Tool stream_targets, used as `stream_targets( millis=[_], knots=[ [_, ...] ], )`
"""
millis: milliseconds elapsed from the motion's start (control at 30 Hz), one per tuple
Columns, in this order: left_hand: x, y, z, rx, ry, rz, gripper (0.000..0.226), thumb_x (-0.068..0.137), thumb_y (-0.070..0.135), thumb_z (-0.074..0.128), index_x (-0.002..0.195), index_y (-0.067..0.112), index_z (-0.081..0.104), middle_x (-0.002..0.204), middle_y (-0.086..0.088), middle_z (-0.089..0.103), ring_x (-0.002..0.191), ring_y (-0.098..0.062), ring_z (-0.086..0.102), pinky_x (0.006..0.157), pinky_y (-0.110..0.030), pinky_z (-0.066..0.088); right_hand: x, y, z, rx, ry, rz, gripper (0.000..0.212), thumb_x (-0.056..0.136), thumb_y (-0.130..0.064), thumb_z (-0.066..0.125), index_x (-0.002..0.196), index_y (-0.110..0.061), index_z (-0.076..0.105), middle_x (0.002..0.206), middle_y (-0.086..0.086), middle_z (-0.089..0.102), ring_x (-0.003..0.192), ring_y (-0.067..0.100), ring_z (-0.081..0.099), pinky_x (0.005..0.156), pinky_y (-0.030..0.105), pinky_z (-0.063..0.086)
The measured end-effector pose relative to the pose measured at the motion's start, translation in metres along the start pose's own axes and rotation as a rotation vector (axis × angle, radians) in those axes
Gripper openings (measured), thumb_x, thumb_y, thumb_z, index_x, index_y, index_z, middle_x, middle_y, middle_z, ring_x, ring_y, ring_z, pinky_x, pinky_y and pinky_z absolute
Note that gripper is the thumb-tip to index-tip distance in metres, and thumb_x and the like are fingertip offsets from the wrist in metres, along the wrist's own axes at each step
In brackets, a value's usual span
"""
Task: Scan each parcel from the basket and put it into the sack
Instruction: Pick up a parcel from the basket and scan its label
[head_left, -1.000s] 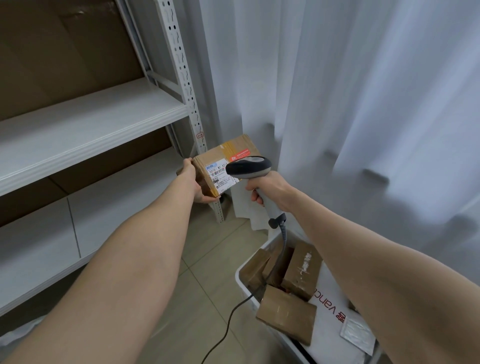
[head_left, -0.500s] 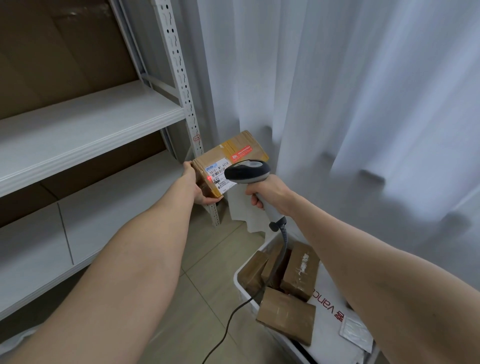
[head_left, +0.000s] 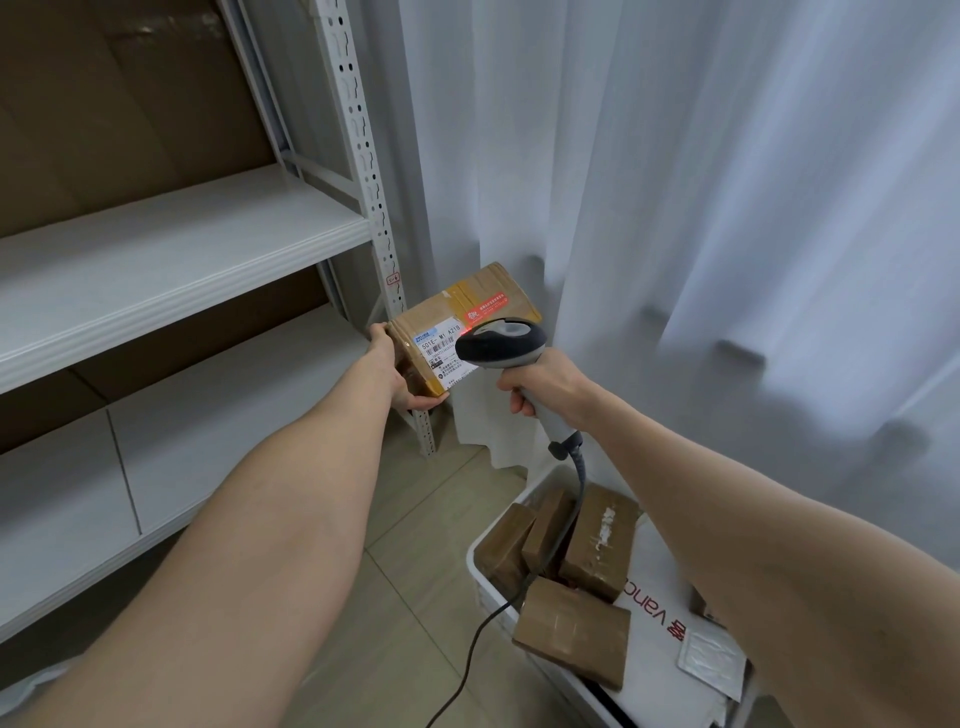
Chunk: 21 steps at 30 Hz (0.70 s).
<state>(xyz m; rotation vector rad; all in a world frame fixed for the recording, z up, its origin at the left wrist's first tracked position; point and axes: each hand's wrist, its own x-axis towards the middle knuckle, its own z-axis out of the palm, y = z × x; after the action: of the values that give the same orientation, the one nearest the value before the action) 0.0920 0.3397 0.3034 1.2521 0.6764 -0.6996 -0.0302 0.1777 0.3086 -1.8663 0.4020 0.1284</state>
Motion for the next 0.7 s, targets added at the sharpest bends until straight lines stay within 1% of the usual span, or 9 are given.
stream_targets(
  millis=[133, 233, 300, 367, 500, 600, 700],
  knots=[
    [-0.002, -0.001, -0.005, 0.009, -0.011, -0.004, 0.069, 0.084, 0.073, 0.039, 0.091, 0.005, 0.049, 0.097, -0.02, 0.063, 0.094, -0.041, 0.06, 0.085, -0.055, 0.05, -0.004, 0.0, 0.004, 0.022, 0.034, -0.006, 0.008, 0.085, -0.003, 0.061, 0.091, 0.0, 0.064, 0.056, 0.004, 0.059, 0.048, 0.012, 0.051, 0.052, 0.021, 0.048],
    [-0.002, -0.001, -0.01, 0.02, -0.012, -0.004, 0.069, 0.085, 0.073, 0.038, 0.09, 0.005, 0.05, 0.097, -0.02, 0.064, 0.095, -0.04, 0.06, 0.088, -0.054, 0.05, -0.007, 0.0, 0.008, 0.019, 0.049, -0.003, 0.011, 0.084, -0.003, 0.061, 0.093, 0.0, 0.065, 0.056, 0.004, 0.059, 0.048, 0.013, 0.051, 0.05, 0.021, 0.046],
    [-0.002, -0.002, -0.013, 0.024, -0.015, -0.003, 0.069, 0.084, 0.073, 0.039, 0.091, 0.005, 0.05, 0.097, -0.02, 0.064, 0.094, -0.04, 0.06, 0.087, -0.055, 0.05, -0.01, 0.0, 0.011, 0.013, 0.045, -0.004, 0.01, 0.084, -0.003, 0.061, 0.093, 0.0, 0.064, 0.056, 0.004, 0.059, 0.047, 0.012, 0.05, 0.05, 0.02, 0.046],
    [-0.002, -0.003, -0.016, 0.024, -0.015, -0.003, 0.068, 0.084, 0.073, 0.038, 0.091, 0.006, 0.05, 0.097, -0.019, 0.064, 0.093, -0.04, 0.06, 0.084, -0.054, 0.051, -0.013, 0.0, 0.016, 0.014, 0.037, -0.001, 0.008, 0.085, -0.003, 0.061, 0.091, -0.001, 0.064, 0.057, 0.004, 0.058, 0.048, 0.012, 0.051, 0.05, 0.02, 0.046],
    [-0.003, -0.008, -0.023, 0.027, -0.029, -0.001, 0.068, 0.085, 0.073, 0.038, 0.091, 0.006, 0.052, 0.097, -0.019, 0.065, 0.093, -0.04, 0.061, 0.086, -0.056, 0.05, -0.022, 0.002, 0.024, 0.03, 0.044, 0.008, 0.003, 0.085, -0.003, 0.06, 0.083, -0.004, 0.062, 0.056, 0.004, 0.058, 0.049, 0.013, 0.05, 0.05, 0.02, 0.046],
    [-0.006, -0.013, -0.028, 0.026, -0.026, 0.001, 0.067, 0.085, 0.072, 0.039, 0.091, 0.006, 0.05, 0.096, -0.018, 0.064, 0.093, -0.041, 0.06, 0.082, -0.056, 0.048, -0.029, 0.004, 0.03, 0.037, 0.048, 0.02, 0.008, 0.086, -0.004, 0.06, 0.092, 0.0, 0.063, 0.058, 0.004, 0.058, 0.048, 0.012, 0.05, 0.05, 0.02, 0.046],
    [-0.008, -0.019, -0.036, 0.015, -0.029, 0.002, 0.067, 0.085, 0.072, 0.038, 0.092, 0.007, 0.051, 0.098, -0.018, 0.064, 0.093, -0.041, 0.06, 0.086, -0.057, 0.049, -0.036, 0.007, 0.036, 0.029, 0.052, 0.03, 0.015, 0.086, -0.005, 0.06, 0.098, 0.003, 0.064, 0.058, 0.004, 0.058, 0.049, 0.012, 0.051, 0.052, 0.021, 0.047]
  ],
)
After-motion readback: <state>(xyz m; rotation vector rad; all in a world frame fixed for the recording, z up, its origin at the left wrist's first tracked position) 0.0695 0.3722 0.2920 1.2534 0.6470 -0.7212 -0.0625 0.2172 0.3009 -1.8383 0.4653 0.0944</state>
